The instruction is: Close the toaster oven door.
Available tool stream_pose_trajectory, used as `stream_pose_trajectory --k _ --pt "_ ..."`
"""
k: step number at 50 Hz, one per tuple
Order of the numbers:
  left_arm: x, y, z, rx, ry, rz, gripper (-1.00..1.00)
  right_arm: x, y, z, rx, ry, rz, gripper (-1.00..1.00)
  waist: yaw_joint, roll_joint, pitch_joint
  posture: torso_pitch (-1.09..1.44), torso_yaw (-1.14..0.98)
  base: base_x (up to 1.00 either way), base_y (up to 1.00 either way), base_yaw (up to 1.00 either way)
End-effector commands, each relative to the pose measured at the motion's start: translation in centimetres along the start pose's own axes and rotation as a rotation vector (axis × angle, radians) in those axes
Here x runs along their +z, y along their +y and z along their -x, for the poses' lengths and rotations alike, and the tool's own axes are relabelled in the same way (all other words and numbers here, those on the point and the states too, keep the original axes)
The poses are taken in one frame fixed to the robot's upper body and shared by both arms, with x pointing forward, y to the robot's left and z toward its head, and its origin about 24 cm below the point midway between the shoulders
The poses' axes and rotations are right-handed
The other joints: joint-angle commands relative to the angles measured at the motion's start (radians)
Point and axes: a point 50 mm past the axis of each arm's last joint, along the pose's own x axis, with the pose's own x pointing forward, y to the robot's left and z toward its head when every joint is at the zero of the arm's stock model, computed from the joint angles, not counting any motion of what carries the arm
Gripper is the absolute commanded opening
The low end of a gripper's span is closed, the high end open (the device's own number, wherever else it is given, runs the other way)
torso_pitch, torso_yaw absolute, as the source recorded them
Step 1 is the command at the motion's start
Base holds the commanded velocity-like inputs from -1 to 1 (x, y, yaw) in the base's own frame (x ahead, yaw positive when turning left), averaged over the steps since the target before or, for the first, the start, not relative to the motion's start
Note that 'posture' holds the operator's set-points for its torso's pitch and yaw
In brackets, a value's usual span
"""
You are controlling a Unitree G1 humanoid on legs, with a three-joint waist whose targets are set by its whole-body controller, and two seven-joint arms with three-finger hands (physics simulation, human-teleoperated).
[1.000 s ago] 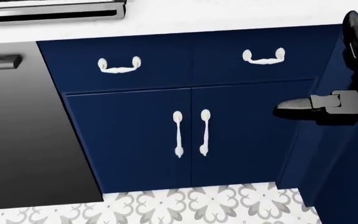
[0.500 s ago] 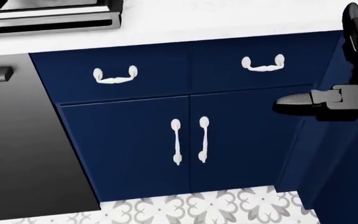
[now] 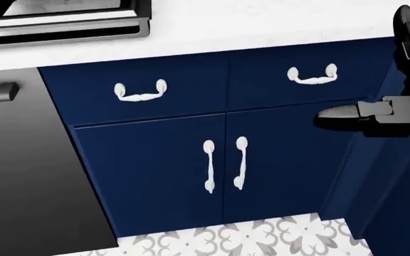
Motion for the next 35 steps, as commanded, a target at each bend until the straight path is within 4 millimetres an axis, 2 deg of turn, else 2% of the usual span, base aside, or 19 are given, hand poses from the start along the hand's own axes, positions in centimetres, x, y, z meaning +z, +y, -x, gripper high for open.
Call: stream_pose_trajectory --k 1,3,4,5,6,7,8,11,14,16,18,19,22,27,29,31,32,33,35 --pt "2.11 0.29 0.10 0.014 -0.105 -0.020 1.00 1.72 0.35 0.07 0.021 -0.095 0.006 1.00 0.004 0.005 -0.011 0.00 0.00 0.08 0.15 0.00" --pt "2.11 0.30 0.10 0.015 -0.105 -0.020 1.00 1.78 0.34 0.07 0.021 -0.096 0.006 1.00 -0.001 0.039 -0.008 0.00 0.00 0.08 0.14 0.00" --pt "2.12 0.29 0.09 0.014 -0.105 -0.020 1.00 1.80 0.36 0.08 0.021 -0.097 0.006 1.00 -0.004 0.068 -0.014 0.00 0.00 0.08 0.14 0.00" --pt "2.11 0.30 0.09 0.015 -0.105 -0.020 1.00 1.80 0.36 0.08 0.021 -0.097 0.006 1.00 -0.002 0.112 -0.029 0.00 0.00 0.09 0.14 0.00" --pt "2.14 0.31 0.11 0.014 -0.106 -0.020 1.00 1.76 0.36 0.10 0.021 -0.096 0.006 1.00 0.006 0.074 -0.020 0.00 0.00 0.08 0.13 0.00" --pt "2.15 0.32 0.11 0.015 -0.106 -0.020 1.00 1.76 0.37 0.11 0.022 -0.096 0.006 1.00 0.003 0.087 -0.015 0.00 0.00 0.08 0.14 0.00" --pt "2.16 0.30 0.12 0.014 -0.106 -0.020 1.00 1.78 0.40 0.11 0.023 -0.097 0.006 1.00 0.007 0.081 -0.015 0.00 0.00 0.08 0.14 0.00" --pt "2.20 0.30 0.12 0.014 -0.106 -0.020 1.00 1.79 0.39 0.11 0.023 -0.097 0.006 1.00 0.009 0.050 -0.018 0.00 0.00 0.08 0.14 0.00" --pt "2.21 0.30 0.11 0.014 -0.106 -0.020 1.00 1.84 0.43 0.09 0.023 -0.098 0.007 1.00 0.010 0.020 -0.009 0.00 0.00 0.08 0.14 0.00" --pt "2.23 0.30 0.07 0.015 -0.106 -0.019 1.00 1.88 0.40 0.08 0.022 -0.099 0.007 1.00 0.012 -0.010 -0.009 0.00 0.00 0.08 0.13 0.00" --pt "2.27 0.32 0.08 0.016 -0.107 -0.019 1.00 1.91 0.37 0.07 0.021 -0.099 0.007 1.00 0.012 -0.063 -0.024 0.00 0.00 0.08 0.13 0.00" --pt "2.28 0.34 0.07 0.016 -0.108 -0.019 1.00 1.93 0.38 0.08 0.022 -0.100 0.007 1.00 0.004 -0.030 -0.016 0.00 0.00 0.09 0.12 0.00" --pt "2.31 0.37 0.09 0.016 -0.108 -0.020 1.00 1.98 0.36 0.11 0.020 -0.101 0.008 1.00 0.005 -0.037 -0.023 0.00 0.00 0.08 0.13 0.00" --pt "2.30 0.35 0.10 0.014 -0.110 -0.024 1.00 1.90 0.35 0.12 0.021 -0.100 0.009 1.00 0.004 0.009 -0.007 0.00 0.00 0.08 0.12 0.00" --pt "2.31 0.33 0.12 0.013 -0.110 -0.023 1.00 1.91 0.31 0.12 0.021 -0.100 0.009 1.00 -0.001 0.052 -0.011 0.00 0.00 0.08 0.10 0.00" --pt "2.33 0.35 0.11 0.013 -0.110 -0.022 1.00 1.87 0.29 0.12 0.020 -0.099 0.009 1.00 -0.002 0.114 -0.018 0.00 0.00 0.08 0.09 0.00" --pt "2.32 0.36 0.09 0.014 -0.110 -0.022 1.00 1.87 0.32 0.12 0.021 -0.100 0.009 1.00 0.007 0.073 -0.012 0.00 0.00 0.09 0.09 0.00" --pt "2.32 0.37 0.08 0.014 -0.110 -0.022 1.00 1.86 0.33 0.12 0.021 -0.100 0.009 1.00 0.000 0.089 -0.013 0.00 0.00 0.08 0.09 0.00" --pt "2.29 0.38 0.09 0.013 -0.110 -0.023 1.00 1.82 0.31 0.12 0.021 -0.099 0.009 1.00 0.008 0.073 -0.019 0.00 0.00 0.08 0.09 0.00"
